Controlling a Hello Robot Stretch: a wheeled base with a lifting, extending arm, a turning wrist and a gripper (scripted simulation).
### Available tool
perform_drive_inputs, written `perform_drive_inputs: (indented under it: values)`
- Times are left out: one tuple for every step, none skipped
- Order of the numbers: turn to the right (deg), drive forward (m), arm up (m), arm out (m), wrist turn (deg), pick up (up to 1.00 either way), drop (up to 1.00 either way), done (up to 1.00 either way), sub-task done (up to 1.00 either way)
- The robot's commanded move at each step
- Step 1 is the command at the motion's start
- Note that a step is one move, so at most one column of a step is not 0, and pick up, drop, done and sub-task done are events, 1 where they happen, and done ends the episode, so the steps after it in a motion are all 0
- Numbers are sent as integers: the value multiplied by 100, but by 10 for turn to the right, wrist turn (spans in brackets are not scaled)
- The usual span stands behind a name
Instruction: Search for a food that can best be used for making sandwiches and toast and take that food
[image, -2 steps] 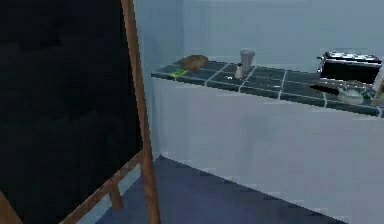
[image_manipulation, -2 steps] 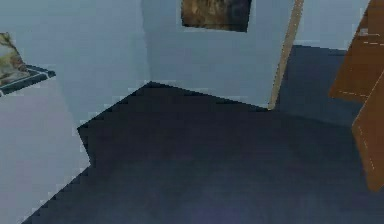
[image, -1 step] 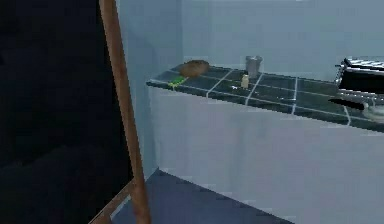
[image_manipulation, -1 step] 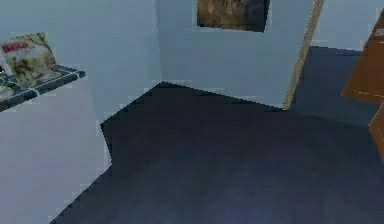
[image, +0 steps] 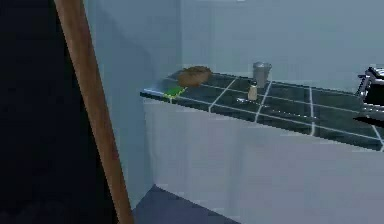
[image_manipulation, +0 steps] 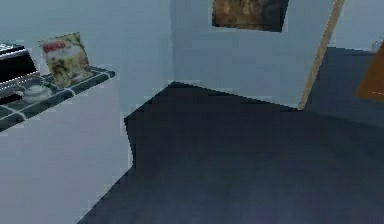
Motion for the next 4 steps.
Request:
perform_drive_inputs:
  values:
    - [450,0,0,0,0,0,0,0,0]
    - [450,0,0,0,0,0,0,0,0]
    - [240,0,0,0,0,0,0,0,0]
    - [0,15,0,0,0,0,0,0,0]
